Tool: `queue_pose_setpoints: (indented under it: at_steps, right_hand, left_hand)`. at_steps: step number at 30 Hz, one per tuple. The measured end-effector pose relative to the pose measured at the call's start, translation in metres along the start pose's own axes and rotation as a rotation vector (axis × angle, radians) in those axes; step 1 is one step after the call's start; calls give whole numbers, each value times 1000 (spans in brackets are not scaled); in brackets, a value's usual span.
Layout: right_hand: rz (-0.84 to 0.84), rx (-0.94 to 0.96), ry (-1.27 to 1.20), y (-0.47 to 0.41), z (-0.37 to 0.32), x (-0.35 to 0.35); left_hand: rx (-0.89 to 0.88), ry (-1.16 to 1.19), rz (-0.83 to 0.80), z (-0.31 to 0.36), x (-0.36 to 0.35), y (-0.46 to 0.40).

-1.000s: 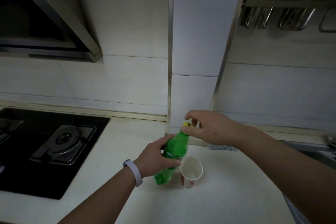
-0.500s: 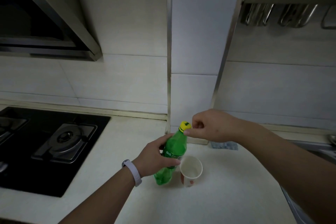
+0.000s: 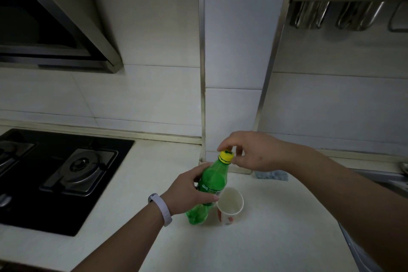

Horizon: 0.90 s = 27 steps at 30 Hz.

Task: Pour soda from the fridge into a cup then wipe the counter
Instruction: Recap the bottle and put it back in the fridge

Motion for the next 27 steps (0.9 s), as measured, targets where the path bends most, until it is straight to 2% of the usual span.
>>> queue_pose_setpoints:
  at_steps: [6,11,15,27]
  right_hand:
    - [35,-78,-12,1,14,-9]
    - [10,13,-97,5,4,-6]
    - [-34,54,-49,7,-5,-6]
    - [-45,-15,33,5,-3,-28]
  left_hand:
    - [9,6,9,-2,-3,5]
    - [20,0,-5,-4,-6,10]
    - [32,-25,-7,-5,-3,13]
    - [74,-48,9,-12,-2,20]
Point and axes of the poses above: each hand's wrist, its own y-axis away from the middle knuckle, its own x-axis out of the back of the hand, z = x × y, the point moved 8 cm from there along -y, towards the middle knuckle, and after that the axes turned 6 degrees about y, right-handed, at the moved point
